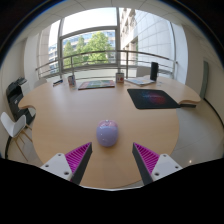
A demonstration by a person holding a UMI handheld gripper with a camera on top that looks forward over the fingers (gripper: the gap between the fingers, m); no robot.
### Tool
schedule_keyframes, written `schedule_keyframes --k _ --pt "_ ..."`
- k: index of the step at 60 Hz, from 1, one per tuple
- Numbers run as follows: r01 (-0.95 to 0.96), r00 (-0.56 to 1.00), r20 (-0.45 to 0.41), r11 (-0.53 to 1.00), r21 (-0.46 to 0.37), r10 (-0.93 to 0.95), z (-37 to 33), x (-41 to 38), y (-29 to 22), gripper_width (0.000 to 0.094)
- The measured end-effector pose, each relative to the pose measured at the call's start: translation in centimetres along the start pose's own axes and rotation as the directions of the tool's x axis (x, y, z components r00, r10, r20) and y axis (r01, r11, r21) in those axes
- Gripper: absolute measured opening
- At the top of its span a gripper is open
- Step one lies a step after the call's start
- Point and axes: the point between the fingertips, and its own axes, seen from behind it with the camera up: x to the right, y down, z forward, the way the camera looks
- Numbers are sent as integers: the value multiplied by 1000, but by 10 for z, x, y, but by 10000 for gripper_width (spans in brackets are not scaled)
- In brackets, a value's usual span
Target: Arrange mouse
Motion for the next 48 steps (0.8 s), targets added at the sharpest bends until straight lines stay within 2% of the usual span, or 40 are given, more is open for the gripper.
schedule_keyframes --k 9,22,27,34,38,43,48 --pt "21 999 -27 1000 5 -21 60 -12 -16 826" --pt "32 999 7 999 -7 -32 85 -23 -22 594" --pt "49 999 16 999 -17 -49 87 -22 -21 568" --pt "58 998 20 997 -54 -57 87 -23 -24 469" --pt "87 995 45 994 -63 -84 86 -28 -30 468" --pt "96 986 134 995 13 -96 71 -46 -76 468" --pt "101 971 201 986 136 -128 52 -50 -152 466"
